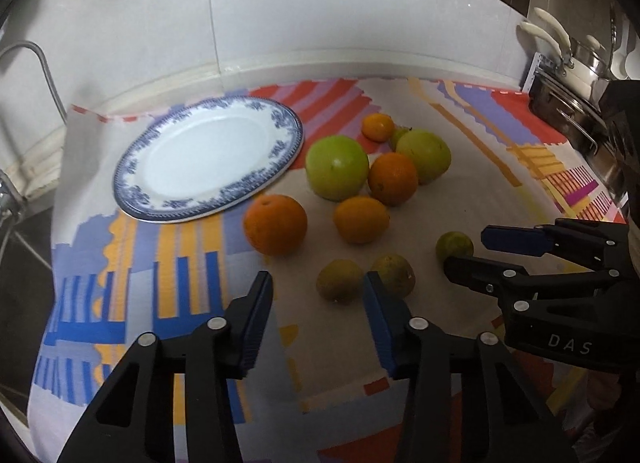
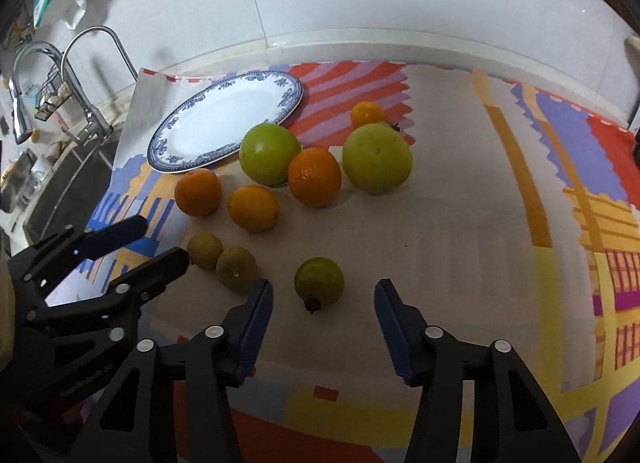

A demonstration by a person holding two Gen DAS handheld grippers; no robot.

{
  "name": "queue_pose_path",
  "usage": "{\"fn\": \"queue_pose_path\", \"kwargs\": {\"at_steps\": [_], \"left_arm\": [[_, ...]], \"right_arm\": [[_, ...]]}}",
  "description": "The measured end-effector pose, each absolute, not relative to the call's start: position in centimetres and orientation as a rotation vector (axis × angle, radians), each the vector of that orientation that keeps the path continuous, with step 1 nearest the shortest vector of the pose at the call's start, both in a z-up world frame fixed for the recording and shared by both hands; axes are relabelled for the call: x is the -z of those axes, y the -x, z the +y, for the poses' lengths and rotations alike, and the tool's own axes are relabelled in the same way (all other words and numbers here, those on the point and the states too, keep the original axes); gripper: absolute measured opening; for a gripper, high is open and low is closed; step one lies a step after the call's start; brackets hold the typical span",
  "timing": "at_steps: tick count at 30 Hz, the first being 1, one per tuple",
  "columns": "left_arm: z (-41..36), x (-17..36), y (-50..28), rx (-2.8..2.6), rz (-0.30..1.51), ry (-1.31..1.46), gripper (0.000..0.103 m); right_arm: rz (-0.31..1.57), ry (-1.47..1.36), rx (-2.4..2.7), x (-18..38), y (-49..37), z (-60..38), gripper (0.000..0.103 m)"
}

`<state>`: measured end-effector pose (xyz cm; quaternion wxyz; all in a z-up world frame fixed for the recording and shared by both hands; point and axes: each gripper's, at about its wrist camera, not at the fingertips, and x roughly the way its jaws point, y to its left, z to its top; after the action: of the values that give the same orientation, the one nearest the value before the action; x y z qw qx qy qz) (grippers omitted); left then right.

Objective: Organize fruits
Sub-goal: 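Grasp a small brown fruit with the left tool while the right tool grasps a small dark green fruit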

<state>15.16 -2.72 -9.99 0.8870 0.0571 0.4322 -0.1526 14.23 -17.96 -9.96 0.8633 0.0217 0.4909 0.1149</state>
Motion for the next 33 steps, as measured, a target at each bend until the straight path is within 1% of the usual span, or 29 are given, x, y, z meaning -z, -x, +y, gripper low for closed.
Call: {"fn": "queue_pose_path", "kwargs": {"at_steps": [6, 8, 12, 14, 15, 17, 24, 33], "left_arm": [[-2.7, 10.6, -15.8, 0.351, 0.917, -0.093, 0.038], [-2.8, 10.6, -15.9, 0.364, 0.918, -0.089, 0.036], [-3.1, 10.7, -16.1, 0.39, 0.921, -0.079, 0.03], [-3.1, 10.7, -16.1, 0.395, 0.919, -0.073, 0.029], [-3.1, 10.7, -16.2, 0.399, 0.917, -0.071, 0.027], [-3.2, 10.7, -16.3, 0.405, 0.917, -0.066, 0.026], [-2.9, 10.4, -16.0, 0.403, 0.896, -0.05, 0.025], [-1.7, 7.4, -15.5, 0.364, 0.809, -0.025, 0.025]], "right_arm": [[1.046, -0.052, -0.266, 10.5, -14.9, -17.6, 0.043], [1.052, -0.058, -0.271, 10.7, -15.1, -17.6, 0.039], [1.053, -0.068, -0.279, 10.9, -15.4, -17.6, 0.036], [1.053, -0.07, -0.281, 10.9, -15.4, -17.5, 0.032], [1.055, -0.073, -0.283, 10.9, -15.4, -17.6, 0.031], [1.054, -0.077, -0.283, 10.9, -15.4, -17.6, 0.03], [1.034, -0.075, -0.281, 10.7, -15.2, -17.6, 0.03], [0.962, -0.059, -0.322, 8.2, -15.1, -16.8, 0.03]]}}
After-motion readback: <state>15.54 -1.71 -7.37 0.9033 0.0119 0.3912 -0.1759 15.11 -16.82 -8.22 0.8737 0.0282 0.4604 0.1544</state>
